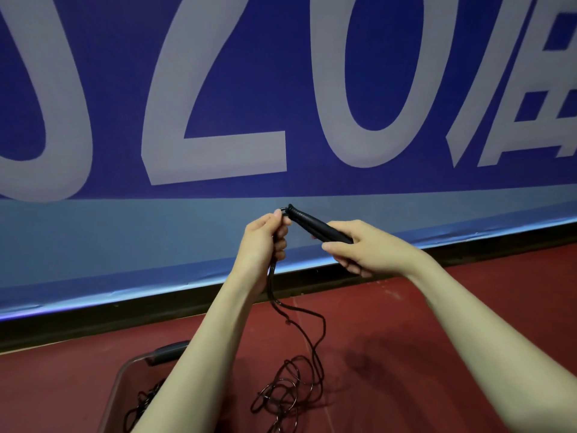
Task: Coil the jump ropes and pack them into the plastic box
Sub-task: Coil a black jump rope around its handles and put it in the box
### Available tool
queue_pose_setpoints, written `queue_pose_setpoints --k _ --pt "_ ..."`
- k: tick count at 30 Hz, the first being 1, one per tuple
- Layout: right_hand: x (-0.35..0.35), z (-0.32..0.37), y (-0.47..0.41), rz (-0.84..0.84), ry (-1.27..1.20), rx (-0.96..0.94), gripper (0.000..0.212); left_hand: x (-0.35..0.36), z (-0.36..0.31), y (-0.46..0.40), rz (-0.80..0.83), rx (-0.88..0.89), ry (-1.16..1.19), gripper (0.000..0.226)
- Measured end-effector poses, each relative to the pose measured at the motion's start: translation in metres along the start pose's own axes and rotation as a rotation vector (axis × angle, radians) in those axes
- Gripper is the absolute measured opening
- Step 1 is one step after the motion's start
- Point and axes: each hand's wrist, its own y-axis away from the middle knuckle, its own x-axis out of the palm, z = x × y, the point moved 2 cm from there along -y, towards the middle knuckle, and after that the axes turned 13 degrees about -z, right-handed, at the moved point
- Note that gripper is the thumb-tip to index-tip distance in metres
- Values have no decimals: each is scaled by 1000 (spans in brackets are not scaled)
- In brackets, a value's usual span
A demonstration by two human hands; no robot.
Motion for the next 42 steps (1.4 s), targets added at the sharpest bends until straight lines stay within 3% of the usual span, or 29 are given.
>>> queue_pose_setpoints --k 5,9,14,17,21,26,31,34,37,42 --pt "-8 1 -9 -252 -487 90 17 0 -1 1 116 -23 -14 26" --pt "-13 0 -12 -387 -647 153 13 2 -6 4 242 -12 -121 29" --pt "-27 4 -16 -745 -840 147 12 9 6 23 544 -118 -349 41" --pt "-24 9 -14 -723 -846 81 11 17 17 29 719 -122 -423 47" --pt "-13 20 -11 -450 -1273 241 20 16 27 24 713 -142 -474 49" --pt "-15 11 -6 -335 -1186 304 24 -11 39 16 478 -73 -543 39" --pt "-12 -1 -4 -215 -739 311 32 -29 14 6 172 261 -544 24" --pt "-6 -4 -6 -260 -581 385 24 -26 1 8 148 448 -616 20" --pt "-4 -5 -9 -333 -591 394 8 -21 -6 11 167 602 -743 18" --pt "-11 -18 -7 -462 -554 395 20 -22 -13 11 259 612 -774 15"
